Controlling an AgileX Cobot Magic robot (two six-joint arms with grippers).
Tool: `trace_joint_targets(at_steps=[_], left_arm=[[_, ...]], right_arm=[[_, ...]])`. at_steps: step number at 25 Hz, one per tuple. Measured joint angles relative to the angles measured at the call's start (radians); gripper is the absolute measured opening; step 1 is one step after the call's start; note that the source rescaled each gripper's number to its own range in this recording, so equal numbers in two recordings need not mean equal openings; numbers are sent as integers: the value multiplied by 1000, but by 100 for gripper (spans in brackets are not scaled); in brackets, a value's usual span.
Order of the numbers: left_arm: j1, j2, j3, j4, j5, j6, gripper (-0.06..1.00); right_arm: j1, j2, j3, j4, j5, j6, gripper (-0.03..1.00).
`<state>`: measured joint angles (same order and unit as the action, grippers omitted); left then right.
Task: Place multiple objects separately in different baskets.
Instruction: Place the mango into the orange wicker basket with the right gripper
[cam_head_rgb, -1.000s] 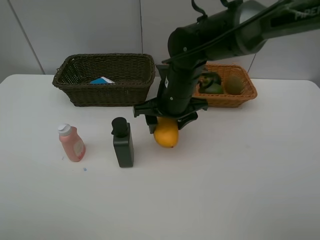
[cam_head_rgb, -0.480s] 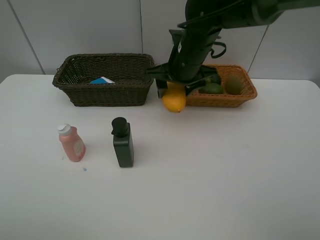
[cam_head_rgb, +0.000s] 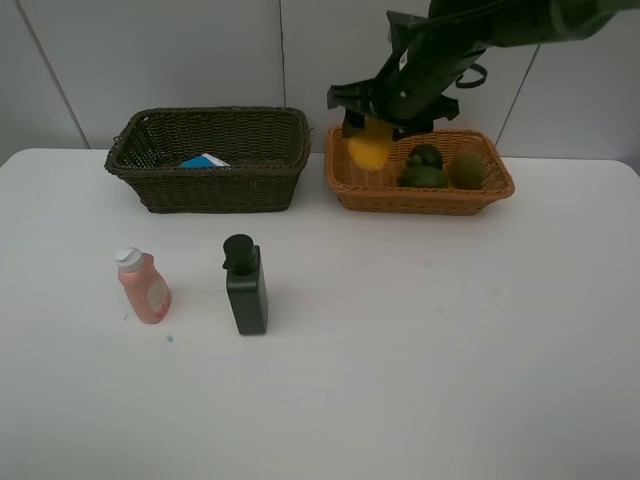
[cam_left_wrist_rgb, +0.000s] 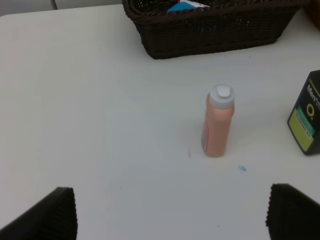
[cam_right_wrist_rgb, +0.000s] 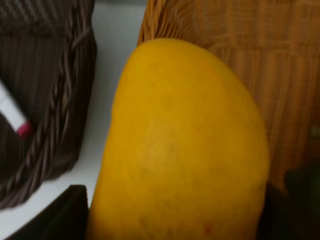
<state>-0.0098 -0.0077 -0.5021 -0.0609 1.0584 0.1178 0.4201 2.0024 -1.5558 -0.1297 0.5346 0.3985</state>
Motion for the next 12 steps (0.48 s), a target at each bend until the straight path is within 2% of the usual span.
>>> trace_joint_targets(at_steps=[5, 12], left_arm=[[0, 0, 0, 0, 0, 0, 100], [0, 0, 0, 0, 0, 0, 100]], right_arm=[[-52, 24, 0, -1, -86, 0, 74], [-63, 82, 0, -21, -172, -1, 74]])
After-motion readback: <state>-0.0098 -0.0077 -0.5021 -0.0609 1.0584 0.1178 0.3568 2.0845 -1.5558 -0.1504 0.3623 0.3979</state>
